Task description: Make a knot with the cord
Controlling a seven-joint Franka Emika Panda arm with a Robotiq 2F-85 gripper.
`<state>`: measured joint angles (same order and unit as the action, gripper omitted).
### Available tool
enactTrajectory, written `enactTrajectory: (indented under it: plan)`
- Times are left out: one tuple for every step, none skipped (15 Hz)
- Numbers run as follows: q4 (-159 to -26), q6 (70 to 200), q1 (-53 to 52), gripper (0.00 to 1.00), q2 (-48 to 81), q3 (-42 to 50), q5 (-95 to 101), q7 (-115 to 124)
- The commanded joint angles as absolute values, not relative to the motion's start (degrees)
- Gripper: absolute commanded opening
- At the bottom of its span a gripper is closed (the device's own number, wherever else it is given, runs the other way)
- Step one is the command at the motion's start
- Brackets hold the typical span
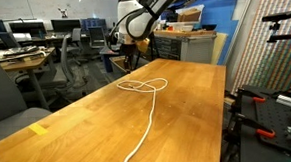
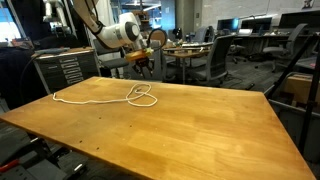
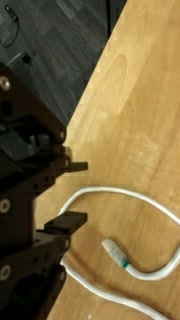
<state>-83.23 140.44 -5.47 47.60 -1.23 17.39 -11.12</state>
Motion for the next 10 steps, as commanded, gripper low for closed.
enactTrajectory:
  plan:
    - [-86.3, 139.77, -7.19, 0.77, 46.91, 0.63, 19.94, -12.08]
    - [-86.99, 139.81, -7.24, 0.85, 46.95, 0.78, 20.41, -12.04]
    - [-87.43, 139.54, -7.26, 0.92, 47.1, 1.06, 20.64, -11.68]
    - [-87.77, 139.16, -7.0, 0.99, 47.19, 0.97, 20.44, -11.81]
    - [-88.0, 138.98, -7.09, 1.0, 47.46, 1.43, 20.47, -11.01]
    - [-87.92, 138.43, -7.46, 1.0, 47.84, 2.23, 20.77, -10.05]
    - [-87.89, 137.7, -7.33, 0.96, 48.12, 2.4, 20.44, -9.68]
    - [-87.95, 137.37, -7.41, 0.88, 48.4, 2.92, 20.47, -8.85]
    - [-87.95, 137.03, -7.4, 0.83, 48.67, 3.15, 20.39, -8.42]
    - [-87.92, 136.77, -7.43, 0.75, 49.01, 3.31, 20.23, -7.82]
